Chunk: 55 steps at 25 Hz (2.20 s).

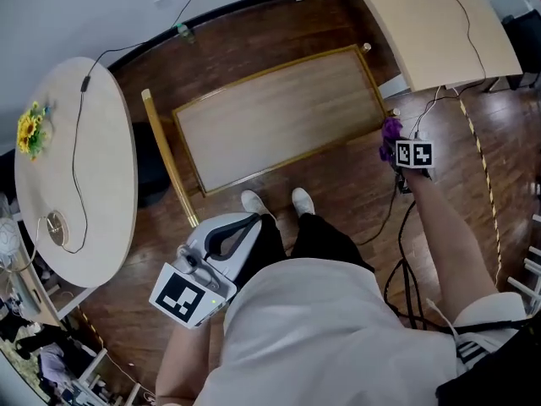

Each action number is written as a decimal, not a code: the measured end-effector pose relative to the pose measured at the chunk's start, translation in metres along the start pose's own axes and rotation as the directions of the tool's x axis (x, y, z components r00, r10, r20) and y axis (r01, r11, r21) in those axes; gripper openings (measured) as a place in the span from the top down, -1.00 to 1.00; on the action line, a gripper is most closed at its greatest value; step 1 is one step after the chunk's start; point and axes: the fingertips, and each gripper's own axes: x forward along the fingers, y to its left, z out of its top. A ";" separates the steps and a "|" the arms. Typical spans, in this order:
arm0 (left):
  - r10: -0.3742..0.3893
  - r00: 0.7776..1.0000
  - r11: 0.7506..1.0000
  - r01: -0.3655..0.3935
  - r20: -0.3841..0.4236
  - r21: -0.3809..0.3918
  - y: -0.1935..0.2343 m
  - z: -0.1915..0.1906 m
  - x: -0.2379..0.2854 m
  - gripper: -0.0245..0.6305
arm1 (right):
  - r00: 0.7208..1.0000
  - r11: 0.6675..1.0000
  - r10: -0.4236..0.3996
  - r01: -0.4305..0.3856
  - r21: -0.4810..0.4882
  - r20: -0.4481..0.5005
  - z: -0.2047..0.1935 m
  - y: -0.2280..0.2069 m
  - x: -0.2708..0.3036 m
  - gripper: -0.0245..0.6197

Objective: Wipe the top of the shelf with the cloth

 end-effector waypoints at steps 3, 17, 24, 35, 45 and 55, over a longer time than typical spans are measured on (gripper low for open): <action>0.040 0.999 0.999 -0.040 0.000 -0.029 -0.010 0.000 0.015 0.87 | 1.000 1.000 -0.011 0.011 0.021 0.014 0.003 -0.012 0.019 0.60; 0.086 0.996 0.996 -0.085 0.004 -0.014 -0.050 -0.015 -0.005 0.87 | 0.977 0.985 0.168 -0.172 0.021 0.132 -0.004 0.152 0.035 0.60; 0.126 0.992 0.992 -0.125 0.032 -0.023 -0.047 -0.030 -0.054 0.87 | 0.965 0.967 0.250 -0.246 -0.062 0.079 -0.020 0.257 0.044 0.60; 0.192 0.979 0.980 -0.189 0.064 -0.057 -0.037 -0.059 -0.125 0.87 | 0.946 0.935 0.323 -0.317 -0.157 0.016 -0.044 0.389 0.054 0.60; 0.231 0.970 0.971 -0.226 0.071 -0.078 -0.029 -0.077 -0.175 0.87 | 0.876 0.835 0.473 -0.479 -0.270 -0.093 -0.073 0.527 0.055 0.60; 0.235 0.969 0.970 -0.229 0.081 -0.082 -0.030 -0.088 -0.199 0.86 | 0.802 0.735 0.571 -0.595 -0.325 -0.177 -0.083 0.572 0.047 0.60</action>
